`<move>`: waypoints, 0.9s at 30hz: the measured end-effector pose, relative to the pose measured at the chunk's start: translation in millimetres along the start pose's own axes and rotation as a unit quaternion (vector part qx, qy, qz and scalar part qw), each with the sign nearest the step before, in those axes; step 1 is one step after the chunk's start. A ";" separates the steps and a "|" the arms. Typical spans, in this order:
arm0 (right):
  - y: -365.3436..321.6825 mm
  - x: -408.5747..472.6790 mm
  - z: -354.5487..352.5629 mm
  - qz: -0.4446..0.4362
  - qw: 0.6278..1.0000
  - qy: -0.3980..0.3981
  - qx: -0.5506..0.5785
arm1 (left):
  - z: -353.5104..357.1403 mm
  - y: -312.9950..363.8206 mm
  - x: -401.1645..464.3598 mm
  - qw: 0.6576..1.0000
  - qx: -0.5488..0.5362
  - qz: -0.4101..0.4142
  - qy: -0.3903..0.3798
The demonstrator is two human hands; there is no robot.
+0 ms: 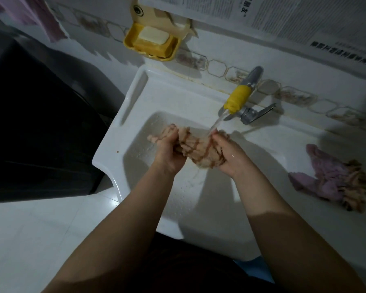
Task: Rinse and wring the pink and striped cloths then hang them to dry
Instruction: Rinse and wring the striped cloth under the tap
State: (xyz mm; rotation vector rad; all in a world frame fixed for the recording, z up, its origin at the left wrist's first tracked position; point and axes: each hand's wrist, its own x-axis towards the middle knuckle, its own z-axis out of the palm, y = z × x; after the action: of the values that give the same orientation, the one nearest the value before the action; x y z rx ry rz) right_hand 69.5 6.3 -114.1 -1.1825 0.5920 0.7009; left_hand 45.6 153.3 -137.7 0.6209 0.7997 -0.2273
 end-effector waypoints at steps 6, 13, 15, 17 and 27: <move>-8.2 -25.4 36.2 -0.138 0.946 0.095 -0.278 | 13.8 -20.6 4.2 0.988 0.053 -0.074 0.124; -28.0 0.1 41.8 -0.163 0.829 0.216 -0.489 | 69.1 -30.7 -20.1 0.990 0.115 -0.075 0.023; -24.8 -2.7 44.0 -0.176 0.829 0.202 -0.491 | 66.1 -26.2 -12.3 0.992 0.107 -0.064 0.025; -12.4 -13.4 51.3 -0.198 0.837 0.175 -0.480 | 58.5 -17.1 -1.5 0.991 0.120 -0.045 0.035; -17.7 -8.6 53.8 -0.162 0.838 0.198 -0.483 | 66.2 -10.6 1.2 0.952 0.303 -0.027 0.029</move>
State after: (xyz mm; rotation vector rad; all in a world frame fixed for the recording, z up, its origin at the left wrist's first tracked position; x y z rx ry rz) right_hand 80.1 52.6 -81.9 -2.3553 0.3341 0.4439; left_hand 81.7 105.2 -108.0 1.1877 0.8049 -0.5172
